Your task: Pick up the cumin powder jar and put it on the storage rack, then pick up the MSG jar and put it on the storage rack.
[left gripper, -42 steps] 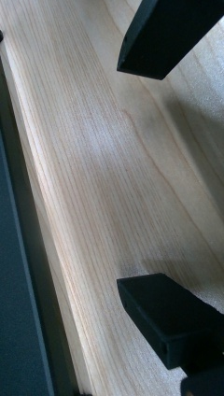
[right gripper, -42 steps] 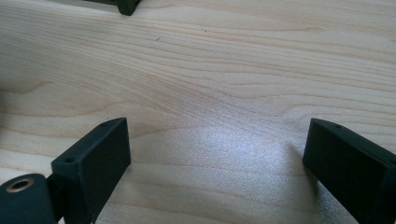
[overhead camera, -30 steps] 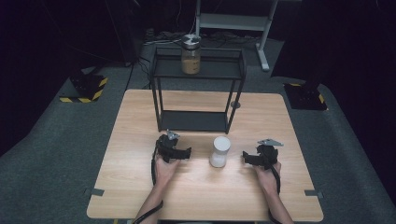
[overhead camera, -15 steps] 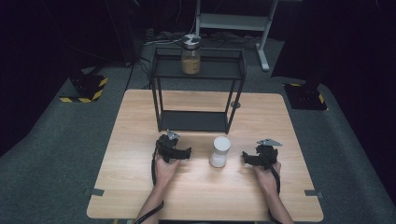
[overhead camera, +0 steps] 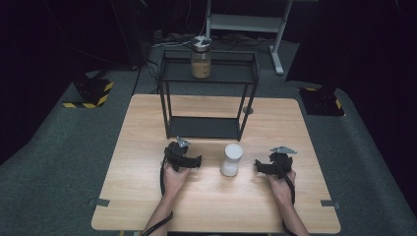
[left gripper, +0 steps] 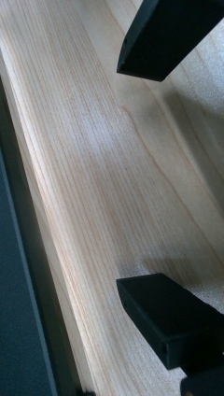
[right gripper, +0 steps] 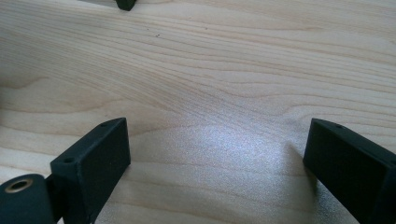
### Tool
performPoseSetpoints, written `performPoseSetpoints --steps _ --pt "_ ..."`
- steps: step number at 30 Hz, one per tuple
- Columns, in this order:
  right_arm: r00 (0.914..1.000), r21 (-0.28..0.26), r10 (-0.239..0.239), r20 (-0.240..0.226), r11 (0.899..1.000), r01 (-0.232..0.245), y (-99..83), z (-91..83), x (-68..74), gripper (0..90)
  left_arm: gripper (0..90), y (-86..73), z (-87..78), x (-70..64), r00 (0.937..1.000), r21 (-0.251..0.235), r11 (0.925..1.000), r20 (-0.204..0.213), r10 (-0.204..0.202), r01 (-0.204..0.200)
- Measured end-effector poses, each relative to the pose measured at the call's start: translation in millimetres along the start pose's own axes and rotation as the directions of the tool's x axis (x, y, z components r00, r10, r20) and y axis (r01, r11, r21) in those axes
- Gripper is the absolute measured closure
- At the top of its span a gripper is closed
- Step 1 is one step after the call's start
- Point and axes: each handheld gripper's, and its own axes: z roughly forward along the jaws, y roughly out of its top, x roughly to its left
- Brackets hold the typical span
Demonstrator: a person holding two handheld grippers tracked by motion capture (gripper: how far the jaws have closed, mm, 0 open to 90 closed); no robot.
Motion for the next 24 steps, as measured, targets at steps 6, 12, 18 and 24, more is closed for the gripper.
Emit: performPoseSetpoints --steps 6,12,18,24 --pt "0.9999 -0.005 0.003 -0.011 1.0 -0.003 -1.0 0.2 -2.3 6.5 0.9 0.2 -0.1 0.3 1.0 0.001 1.0 0.0 0.002 -0.002" --pt "1.0 -0.001 0.0 0.0 1.0 0.0 -0.3 -0.2 0.0 6.5 0.9 0.1 -0.2 0.7 1.0 0.0 1.0 0.001 0.001 -0.001" --pt "1.0 0.001 -0.001 0.0 1.0 0.001 -0.2 -0.3 0.0 6.5 0.9 0.2 0.0 -0.1 1.0 0.001 1.0 -0.001 0.002 -0.002" --pt "1.0 0.002 -0.005 0.003 1.0 0.005 0.1 -0.2 0.8 6.5 0.9 0.3 0.0 0.0 1.0 0.002 1.0 -0.001 0.003 -0.003"
